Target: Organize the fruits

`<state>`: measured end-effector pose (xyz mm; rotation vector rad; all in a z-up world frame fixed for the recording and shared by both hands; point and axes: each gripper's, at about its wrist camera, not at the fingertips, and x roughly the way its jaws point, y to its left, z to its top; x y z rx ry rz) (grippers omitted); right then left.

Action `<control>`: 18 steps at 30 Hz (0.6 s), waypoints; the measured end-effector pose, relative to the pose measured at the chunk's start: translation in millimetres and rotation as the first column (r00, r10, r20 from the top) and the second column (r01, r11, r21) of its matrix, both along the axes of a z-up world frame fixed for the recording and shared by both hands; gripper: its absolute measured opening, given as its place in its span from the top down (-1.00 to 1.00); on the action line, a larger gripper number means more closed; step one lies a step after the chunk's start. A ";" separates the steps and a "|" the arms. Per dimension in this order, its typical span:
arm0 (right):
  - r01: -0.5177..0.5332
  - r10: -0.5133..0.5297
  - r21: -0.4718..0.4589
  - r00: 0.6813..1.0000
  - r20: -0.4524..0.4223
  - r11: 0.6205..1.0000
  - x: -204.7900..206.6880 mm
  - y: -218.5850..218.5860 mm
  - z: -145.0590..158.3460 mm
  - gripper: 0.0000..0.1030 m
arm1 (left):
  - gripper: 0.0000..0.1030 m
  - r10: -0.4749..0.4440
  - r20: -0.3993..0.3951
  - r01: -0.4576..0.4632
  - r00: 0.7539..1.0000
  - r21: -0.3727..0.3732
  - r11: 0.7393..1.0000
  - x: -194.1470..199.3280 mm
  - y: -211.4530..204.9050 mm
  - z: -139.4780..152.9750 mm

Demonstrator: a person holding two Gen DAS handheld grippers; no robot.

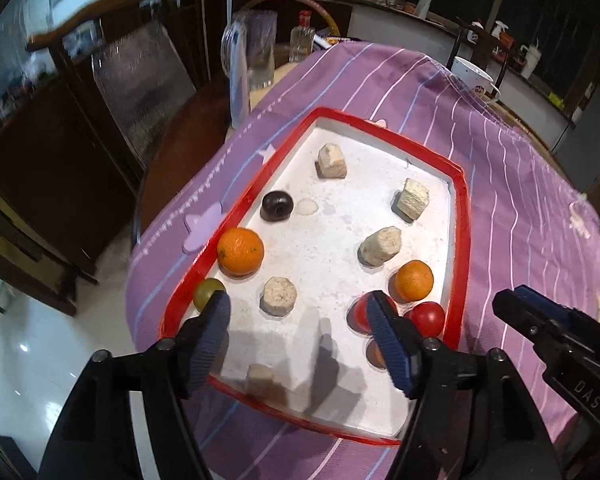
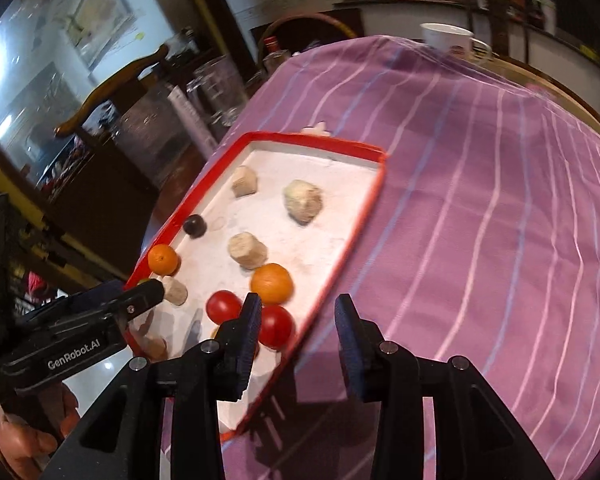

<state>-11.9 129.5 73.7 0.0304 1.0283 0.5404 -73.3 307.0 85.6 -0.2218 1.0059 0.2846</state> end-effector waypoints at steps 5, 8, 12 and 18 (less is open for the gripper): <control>0.011 -0.010 -0.008 1.000 0.028 1.000 -9.5 -13.9 5.9 0.19 | -0.55 -0.040 0.008 0.039 0.999 0.081 0.996 1.1 -31.0 12.1; 0.010 -0.010 -0.018 0.999 0.048 1.000 -15.6 -24.1 9.9 0.19 | -0.55 -0.062 0.001 0.062 0.998 0.076 0.995 3.0 -46.0 15.1; 0.028 -0.027 -0.023 0.998 0.055 0.999 -19.0 -43.5 12.9 0.19 | -0.55 -0.080 0.004 0.079 0.997 0.084 0.993 4.6 -64.1 20.1; 0.071 -0.070 -0.028 0.996 0.046 0.997 -20.7 -76.4 12.1 0.18 | -0.55 -0.099 0.000 0.099 0.995 0.079 0.992 5.3 -91.1 19.9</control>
